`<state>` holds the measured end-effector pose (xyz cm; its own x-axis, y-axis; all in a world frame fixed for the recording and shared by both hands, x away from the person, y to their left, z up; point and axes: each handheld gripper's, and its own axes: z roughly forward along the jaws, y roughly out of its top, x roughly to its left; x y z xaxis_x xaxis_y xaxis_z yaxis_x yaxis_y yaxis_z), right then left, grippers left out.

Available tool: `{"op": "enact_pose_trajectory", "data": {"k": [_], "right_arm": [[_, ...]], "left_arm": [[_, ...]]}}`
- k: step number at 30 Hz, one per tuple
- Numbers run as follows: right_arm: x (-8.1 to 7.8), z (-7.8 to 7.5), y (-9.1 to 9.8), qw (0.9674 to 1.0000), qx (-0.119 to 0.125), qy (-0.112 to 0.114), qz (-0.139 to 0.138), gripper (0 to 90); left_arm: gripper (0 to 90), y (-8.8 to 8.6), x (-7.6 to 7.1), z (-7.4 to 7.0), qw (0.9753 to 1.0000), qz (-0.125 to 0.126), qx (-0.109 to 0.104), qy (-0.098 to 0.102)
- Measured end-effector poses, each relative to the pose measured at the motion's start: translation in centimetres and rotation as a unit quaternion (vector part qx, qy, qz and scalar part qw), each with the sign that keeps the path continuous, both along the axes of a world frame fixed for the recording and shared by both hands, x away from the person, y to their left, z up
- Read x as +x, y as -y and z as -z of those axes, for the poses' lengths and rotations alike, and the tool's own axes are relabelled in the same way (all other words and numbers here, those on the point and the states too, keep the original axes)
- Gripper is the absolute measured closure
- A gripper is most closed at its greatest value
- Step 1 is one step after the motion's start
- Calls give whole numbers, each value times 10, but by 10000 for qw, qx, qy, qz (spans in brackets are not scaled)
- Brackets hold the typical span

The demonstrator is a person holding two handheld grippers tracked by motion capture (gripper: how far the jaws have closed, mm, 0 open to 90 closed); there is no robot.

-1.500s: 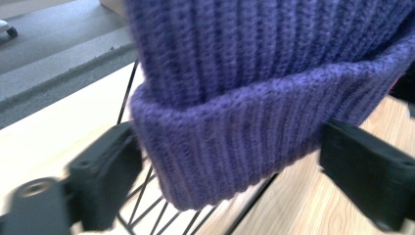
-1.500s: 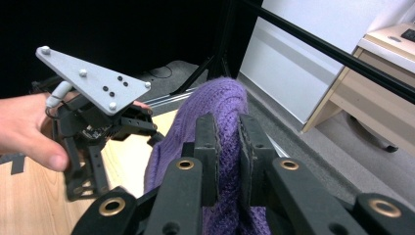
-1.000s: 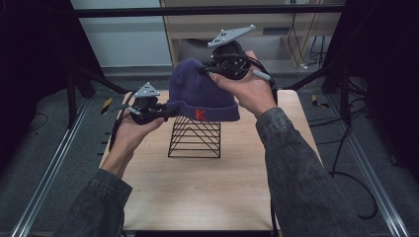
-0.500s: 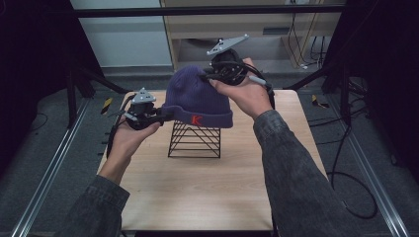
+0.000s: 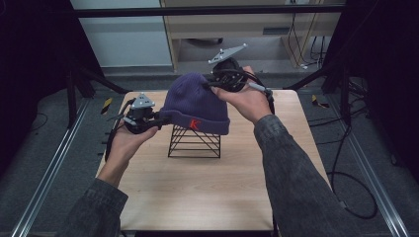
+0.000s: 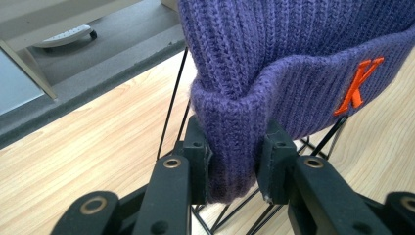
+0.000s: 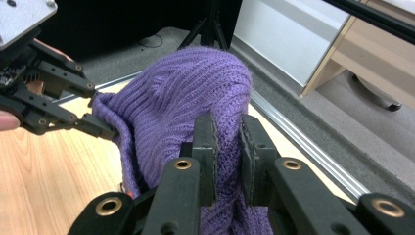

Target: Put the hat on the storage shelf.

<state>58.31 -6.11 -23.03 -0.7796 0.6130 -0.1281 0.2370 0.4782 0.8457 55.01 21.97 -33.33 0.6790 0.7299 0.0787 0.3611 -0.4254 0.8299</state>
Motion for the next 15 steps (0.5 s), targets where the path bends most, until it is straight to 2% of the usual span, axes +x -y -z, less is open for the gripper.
{"op": "enact_pose_trajectory", "data": {"k": [4, 7, 15], "right_arm": [[1, 6, 0, 10000, -16, -68, -6, 788], [1, 10, -1, 9999, -44, -117, -1, 787], [-1, 21, -5, 9996, -145, -223, -96, 785]], "left_arm": [[694, -2, 0, 5, 10000, -12, -54, -49], [694, -3, -1, 9, 10000, -19, 21, -47], [696, -8, -2, 19, 9999, -32, 27, -112]]}}
